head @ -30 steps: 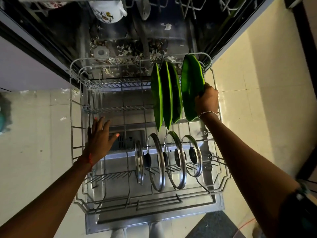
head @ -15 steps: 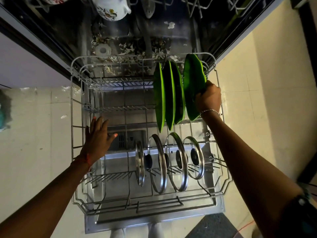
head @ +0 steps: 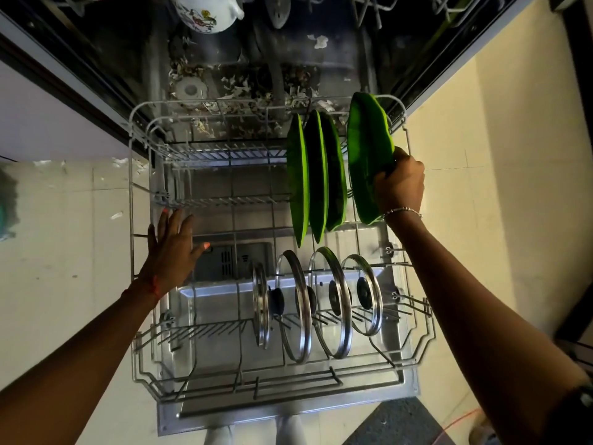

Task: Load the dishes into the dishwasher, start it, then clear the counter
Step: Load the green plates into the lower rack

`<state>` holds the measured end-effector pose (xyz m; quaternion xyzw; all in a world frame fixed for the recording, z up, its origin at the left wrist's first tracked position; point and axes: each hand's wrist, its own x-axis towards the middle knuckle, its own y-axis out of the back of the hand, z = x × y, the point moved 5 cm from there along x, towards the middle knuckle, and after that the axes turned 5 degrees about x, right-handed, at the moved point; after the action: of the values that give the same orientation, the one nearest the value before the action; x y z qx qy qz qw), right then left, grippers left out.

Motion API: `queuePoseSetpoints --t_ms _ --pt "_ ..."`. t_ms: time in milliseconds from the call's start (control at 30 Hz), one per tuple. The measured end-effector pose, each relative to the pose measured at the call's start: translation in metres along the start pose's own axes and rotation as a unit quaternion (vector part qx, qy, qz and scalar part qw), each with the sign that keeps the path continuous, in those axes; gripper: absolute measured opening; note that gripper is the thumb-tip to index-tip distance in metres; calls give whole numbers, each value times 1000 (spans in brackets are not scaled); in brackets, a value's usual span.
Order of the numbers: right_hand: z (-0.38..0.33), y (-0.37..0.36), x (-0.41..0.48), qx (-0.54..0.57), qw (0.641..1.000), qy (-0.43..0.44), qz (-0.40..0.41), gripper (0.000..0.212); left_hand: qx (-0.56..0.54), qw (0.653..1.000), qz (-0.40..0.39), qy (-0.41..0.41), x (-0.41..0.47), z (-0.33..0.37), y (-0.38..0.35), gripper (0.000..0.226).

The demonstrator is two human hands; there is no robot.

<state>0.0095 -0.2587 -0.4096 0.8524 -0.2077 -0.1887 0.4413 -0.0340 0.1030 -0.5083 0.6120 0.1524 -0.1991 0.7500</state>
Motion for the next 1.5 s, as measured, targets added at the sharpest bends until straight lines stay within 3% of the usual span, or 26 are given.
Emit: queuePoseSetpoints --t_ms 267,733,967,1500 --pt "1 -15 -2 -3 1000 -19 -18 31 34 998 48 -35 6 -16 8 65" --pt "-1 -3 4 12 1000 -25 -4 33 48 996 23 -69 3 -43 8 71" --pt "3 3 1 -32 999 23 -9 37 56 994 23 -90 2 -47 6 73" --pt "10 -42 -2 -45 997 13 -60 28 58 993 38 -93 2 -49 4 73"
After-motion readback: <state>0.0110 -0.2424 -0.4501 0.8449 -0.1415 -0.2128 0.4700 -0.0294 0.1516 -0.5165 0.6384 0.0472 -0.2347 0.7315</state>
